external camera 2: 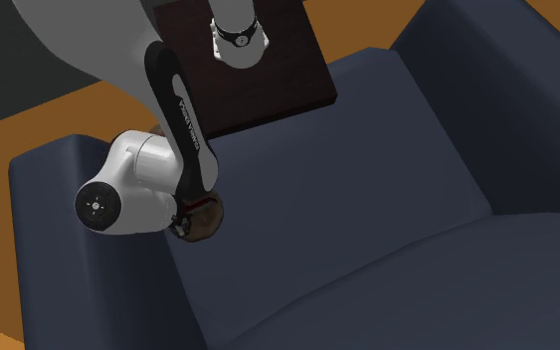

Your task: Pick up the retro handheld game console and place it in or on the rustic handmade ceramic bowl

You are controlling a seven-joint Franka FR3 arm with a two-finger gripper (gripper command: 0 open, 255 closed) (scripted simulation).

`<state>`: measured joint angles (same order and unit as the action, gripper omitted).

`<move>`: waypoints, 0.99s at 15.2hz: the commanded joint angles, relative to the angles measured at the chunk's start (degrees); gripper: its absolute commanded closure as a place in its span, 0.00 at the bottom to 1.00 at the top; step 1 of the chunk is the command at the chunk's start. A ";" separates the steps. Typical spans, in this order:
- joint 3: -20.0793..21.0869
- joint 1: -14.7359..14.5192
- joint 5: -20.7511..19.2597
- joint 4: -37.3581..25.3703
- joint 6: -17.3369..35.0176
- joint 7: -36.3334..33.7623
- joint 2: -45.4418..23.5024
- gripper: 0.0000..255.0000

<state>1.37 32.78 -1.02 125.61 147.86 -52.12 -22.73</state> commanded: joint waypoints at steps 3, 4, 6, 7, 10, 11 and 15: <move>-0.01 0.01 0.00 -0.02 0.16 0.01 -0.14 1.00; -0.01 0.01 0.00 -0.02 0.16 0.01 -0.14 1.00; -0.01 0.01 0.00 -0.01 0.16 0.01 -0.13 0.00; -0.01 0.00 0.00 -0.01 0.15 0.00 -0.13 0.00; -0.01 0.00 0.00 -0.02 0.15 0.00 -0.13 0.00; -0.01 0.00 0.00 -0.02 0.15 0.00 -0.13 0.00; 0.16 0.13 0.28 -0.10 -5.96 0.21 5.90 0.00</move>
<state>1.50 32.90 -0.79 125.59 143.11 -51.93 -17.88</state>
